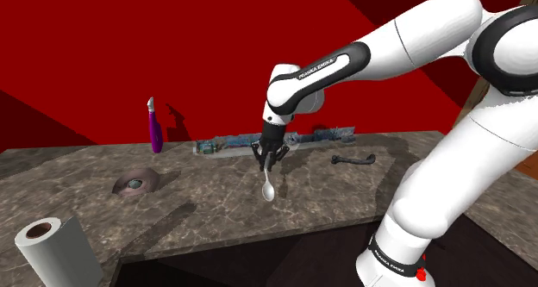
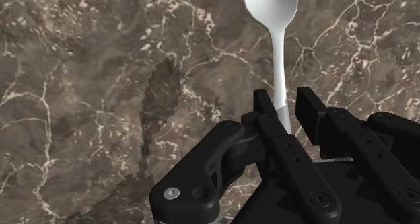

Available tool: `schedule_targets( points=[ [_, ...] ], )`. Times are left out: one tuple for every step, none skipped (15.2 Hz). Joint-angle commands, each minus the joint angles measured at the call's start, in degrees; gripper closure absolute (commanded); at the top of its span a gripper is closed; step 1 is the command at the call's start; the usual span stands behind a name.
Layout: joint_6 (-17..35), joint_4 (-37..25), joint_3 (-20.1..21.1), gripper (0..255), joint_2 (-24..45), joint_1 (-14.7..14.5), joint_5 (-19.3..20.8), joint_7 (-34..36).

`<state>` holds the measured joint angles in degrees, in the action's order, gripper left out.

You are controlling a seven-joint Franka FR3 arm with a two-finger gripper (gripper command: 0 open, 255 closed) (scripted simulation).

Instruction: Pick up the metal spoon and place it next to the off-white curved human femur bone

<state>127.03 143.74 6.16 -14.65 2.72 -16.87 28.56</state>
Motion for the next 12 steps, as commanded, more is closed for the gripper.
schedule_targets(
  points=[
    [-0.51, 3.46, -1.31, 255, -3.53, 0.82, 0.18, -2.05],
    [-0.91, 5.07, -2.05, 255, -5.31, 1.31, 0.44, -3.06],
    [-1.35, 6.63, -2.81, 255, -7.09, 1.85, 0.79, -4.06],
    [-1.85, 8.14, -3.6, 255, -8.86, 2.43, 1.22, -5.06],
    [-2.39, 9.59, -4.42, 255, -10.63, 3.05, 1.74, -6.05],
    [-2.98, 10.98, -5.26, 255, -12.39, 3.74, 2.34, -7.05],
    [-3.62, 12.32, -6.12, 255, -14.14, 4.5, 3.01, -8.05],
    [-4.31, 13.59, -7.0, 255, -15.88, 5.31, 3.76, -9.07],
    [-5.04, 14.79, -7.91, 255, -17.59, 6.19, 4.59, -10.1],
    [-5.81, 15.93, -8.85, 255, -19.28, 7.13, 5.49, -11.15],
    [-6.63, 16.99, -9.81, 255, -20.94, 8.14, 6.46, -12.23],
    [-7.47, 17.98, -10.8, 255, -22.56, 9.21, 7.5, -13.33]
  ],
)
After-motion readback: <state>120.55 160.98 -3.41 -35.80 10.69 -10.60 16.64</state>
